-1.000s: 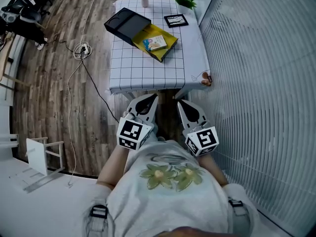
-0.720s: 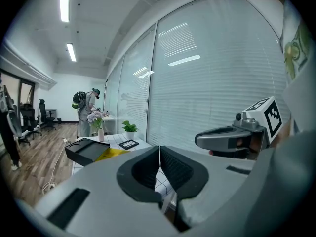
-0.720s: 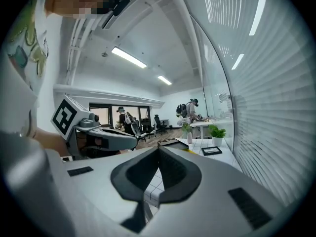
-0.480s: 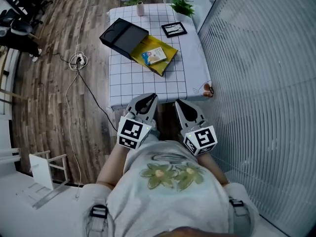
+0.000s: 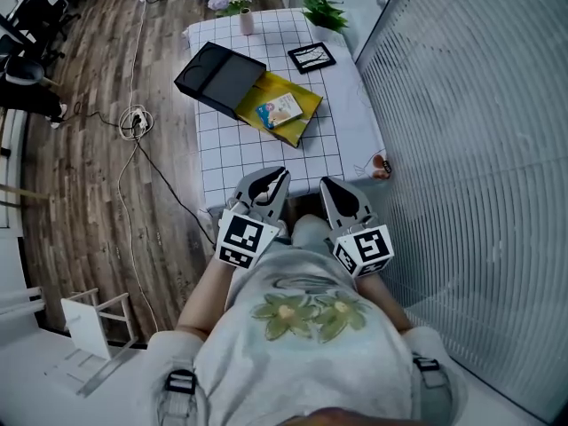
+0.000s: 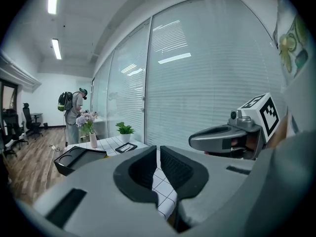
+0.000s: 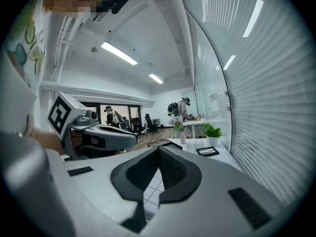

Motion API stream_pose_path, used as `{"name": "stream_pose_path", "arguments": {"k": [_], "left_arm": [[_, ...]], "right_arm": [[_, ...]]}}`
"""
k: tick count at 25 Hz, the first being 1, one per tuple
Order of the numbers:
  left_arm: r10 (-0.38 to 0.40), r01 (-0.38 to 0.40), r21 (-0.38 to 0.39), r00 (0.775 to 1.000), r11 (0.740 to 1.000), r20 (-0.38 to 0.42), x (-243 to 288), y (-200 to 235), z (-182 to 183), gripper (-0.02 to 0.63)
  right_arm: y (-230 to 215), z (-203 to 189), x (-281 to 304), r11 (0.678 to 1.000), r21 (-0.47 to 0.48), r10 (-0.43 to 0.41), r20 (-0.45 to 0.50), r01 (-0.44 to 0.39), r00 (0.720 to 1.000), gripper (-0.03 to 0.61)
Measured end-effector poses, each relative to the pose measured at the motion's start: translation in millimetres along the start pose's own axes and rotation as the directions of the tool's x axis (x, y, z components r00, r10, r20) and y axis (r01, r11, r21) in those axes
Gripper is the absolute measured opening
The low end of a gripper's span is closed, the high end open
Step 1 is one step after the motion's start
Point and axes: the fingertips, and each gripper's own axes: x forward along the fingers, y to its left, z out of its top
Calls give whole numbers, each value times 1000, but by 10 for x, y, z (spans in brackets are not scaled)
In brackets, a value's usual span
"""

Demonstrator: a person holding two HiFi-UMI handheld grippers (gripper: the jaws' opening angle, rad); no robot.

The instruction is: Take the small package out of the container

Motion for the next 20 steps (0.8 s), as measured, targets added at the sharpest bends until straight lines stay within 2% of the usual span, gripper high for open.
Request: {"name": "stream_pose_path", "arguments": {"k": [4, 10, 20], "left_arm": [[2, -1, -18, 1000, 1000, 31, 29, 103, 53, 5], [6, -5, -16, 1000, 1000, 28, 149, 259, 86, 10], [-4, 4, 15, 999, 1000, -46, 491, 592, 48, 75]], "right_arm": [[-21, 26, 86, 1000, -11, -1, -6, 1, 1000, 6], [-167, 90, 217, 1000, -12, -21, 1, 21, 1000, 6], [-379, 139, 629, 1000, 6, -5, -6, 5, 1000, 6]]}}
